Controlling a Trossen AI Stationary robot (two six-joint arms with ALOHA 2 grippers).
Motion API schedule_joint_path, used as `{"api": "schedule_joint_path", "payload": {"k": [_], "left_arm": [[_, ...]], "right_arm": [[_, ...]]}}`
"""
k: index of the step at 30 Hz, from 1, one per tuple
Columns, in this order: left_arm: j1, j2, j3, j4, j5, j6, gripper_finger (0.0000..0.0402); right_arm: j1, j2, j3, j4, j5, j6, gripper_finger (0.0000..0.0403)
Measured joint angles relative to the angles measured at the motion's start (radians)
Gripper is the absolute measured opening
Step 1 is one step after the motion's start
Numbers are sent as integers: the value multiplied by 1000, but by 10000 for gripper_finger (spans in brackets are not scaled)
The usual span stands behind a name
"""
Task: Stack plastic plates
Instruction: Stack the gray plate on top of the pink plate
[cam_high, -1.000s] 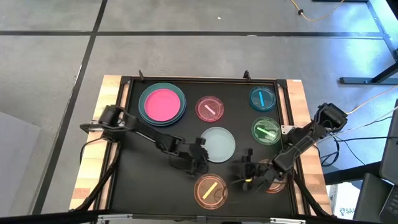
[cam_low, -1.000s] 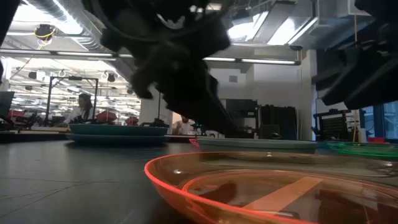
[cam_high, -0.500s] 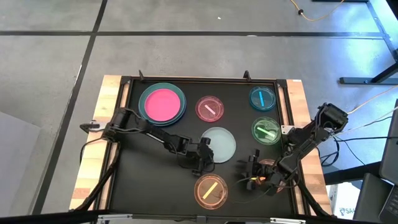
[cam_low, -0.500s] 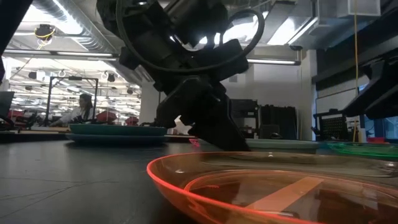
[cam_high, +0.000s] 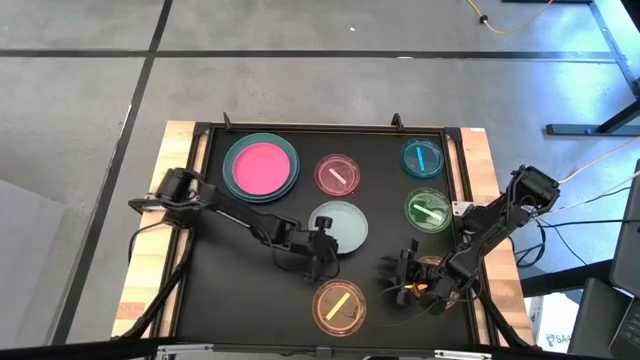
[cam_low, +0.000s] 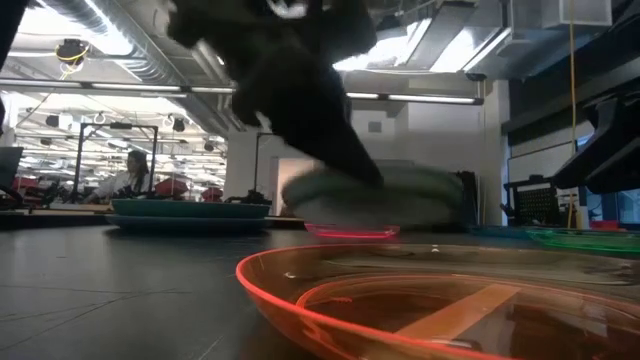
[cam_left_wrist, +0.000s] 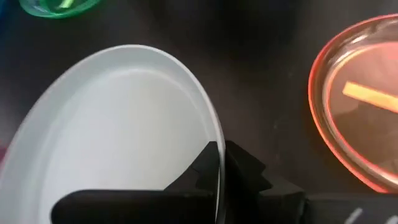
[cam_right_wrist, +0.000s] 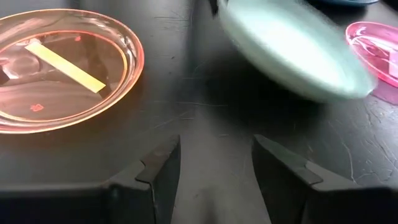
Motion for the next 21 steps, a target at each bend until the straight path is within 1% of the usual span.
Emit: {"api": "schedule_joint_path", "payload": {"k": [4, 6, 9, 12, 14, 17, 21], "left_arm": [[-15, -85, -5, -91, -44, -3, 15], [-18, -133, -32, -83, -49, -4, 15], [-11, -206, -95, -86, -75, -29, 15], [-1, -282, -167, -77, -135, -59, 15], [4, -332, -212, -57, -157, -72, 15], [10, -406, -278, -63, -190, -99, 15], [33, -512, -360, -74, -260, -135, 15]], "right_arm": [[0, 0, 0, 0, 14, -1, 188], [-1, 0, 0, 2, 14, 4, 188], [-1, 0, 0, 3, 14, 8, 188], [-1, 0, 0, 0, 20, 10, 188], [-1, 0, -3, 6, 28, 11, 188], [-4, 0, -13, 7, 35, 20, 188], [-20, 0, -26, 10, 35, 50, 188]]}}
